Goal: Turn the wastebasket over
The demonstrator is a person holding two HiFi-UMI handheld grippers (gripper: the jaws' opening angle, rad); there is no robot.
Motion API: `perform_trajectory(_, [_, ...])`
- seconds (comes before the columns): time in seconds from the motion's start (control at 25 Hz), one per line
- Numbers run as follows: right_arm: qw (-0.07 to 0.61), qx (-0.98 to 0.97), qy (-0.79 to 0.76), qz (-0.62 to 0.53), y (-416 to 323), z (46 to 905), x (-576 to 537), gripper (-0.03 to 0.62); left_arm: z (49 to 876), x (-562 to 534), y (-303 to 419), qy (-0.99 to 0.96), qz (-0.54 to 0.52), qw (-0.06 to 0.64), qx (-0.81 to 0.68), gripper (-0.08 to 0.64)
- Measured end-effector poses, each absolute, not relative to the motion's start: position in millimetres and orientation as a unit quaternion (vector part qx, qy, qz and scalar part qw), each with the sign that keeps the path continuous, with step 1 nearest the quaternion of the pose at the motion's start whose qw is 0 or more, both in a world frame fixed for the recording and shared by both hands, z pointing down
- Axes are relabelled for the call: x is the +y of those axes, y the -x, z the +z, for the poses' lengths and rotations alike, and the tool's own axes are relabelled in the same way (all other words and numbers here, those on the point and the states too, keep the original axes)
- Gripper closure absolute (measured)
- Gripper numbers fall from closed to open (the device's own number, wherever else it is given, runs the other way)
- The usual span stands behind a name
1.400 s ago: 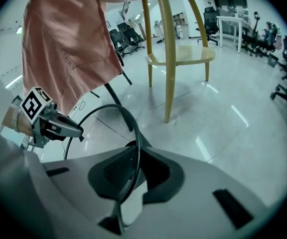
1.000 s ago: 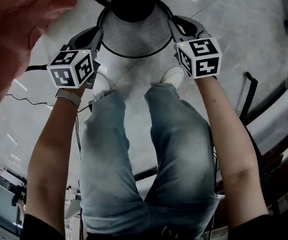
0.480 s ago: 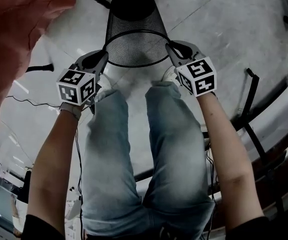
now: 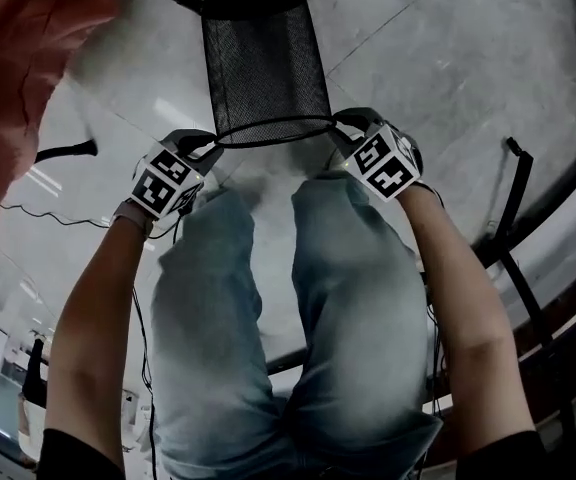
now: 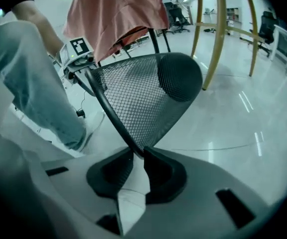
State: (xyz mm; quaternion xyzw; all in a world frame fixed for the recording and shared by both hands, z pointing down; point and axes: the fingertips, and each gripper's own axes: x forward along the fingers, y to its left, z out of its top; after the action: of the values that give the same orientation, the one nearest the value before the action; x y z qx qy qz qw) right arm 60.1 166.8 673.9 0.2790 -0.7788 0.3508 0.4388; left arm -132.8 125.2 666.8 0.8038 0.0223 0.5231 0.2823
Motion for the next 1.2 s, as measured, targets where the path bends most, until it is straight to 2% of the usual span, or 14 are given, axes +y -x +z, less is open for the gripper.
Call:
perform_trajectory(0.24, [0.47, -0.781, -0.229, 0.342, -50, 700, 183, 0.509, 696, 137, 144, -0.79, 0.541, 0.288, 0.007, 0.471])
perform_trajectory(0.4, [0.486, -0.768, -0.217, 0.356, -47, 704, 187, 0.498, 700, 142, 147, -0.769, 0.552, 0.322, -0.02, 0.465])
perform_trajectory(0.6, [0.472, -0.757, -0.212, 0.399, -47, 682, 179, 0.334, 678, 146, 150, -0.741, 0.552, 0.379, -0.049, 0.452])
perform_trajectory(0.68, [0.457, -0.764, -0.208, 0.405, -50, 664, 171, 0.31, 658, 150, 147, -0.736, 0.531, 0.413, -0.074, 0.44])
perform_trajectory(0.84, [0.445, -0.786, -0.187, 0.387, -61, 631, 145, 0.291, 615, 153, 133, -0.711, 0.444, 0.525, -0.152, 0.394])
perform_trajectory(1.0, [0.428, -0.805, -0.181, 0.369, -69, 612, 99, 0.287, 582, 155, 104, -0.66, 0.291, 0.649, -0.244, 0.376])
perform_trajectory(1.2, [0.4, -0.816, -0.216, 0.357, -76, 611, 24, 0.237, 586, 158, 74, -0.573, 0.141, 0.736, -0.332, 0.314])
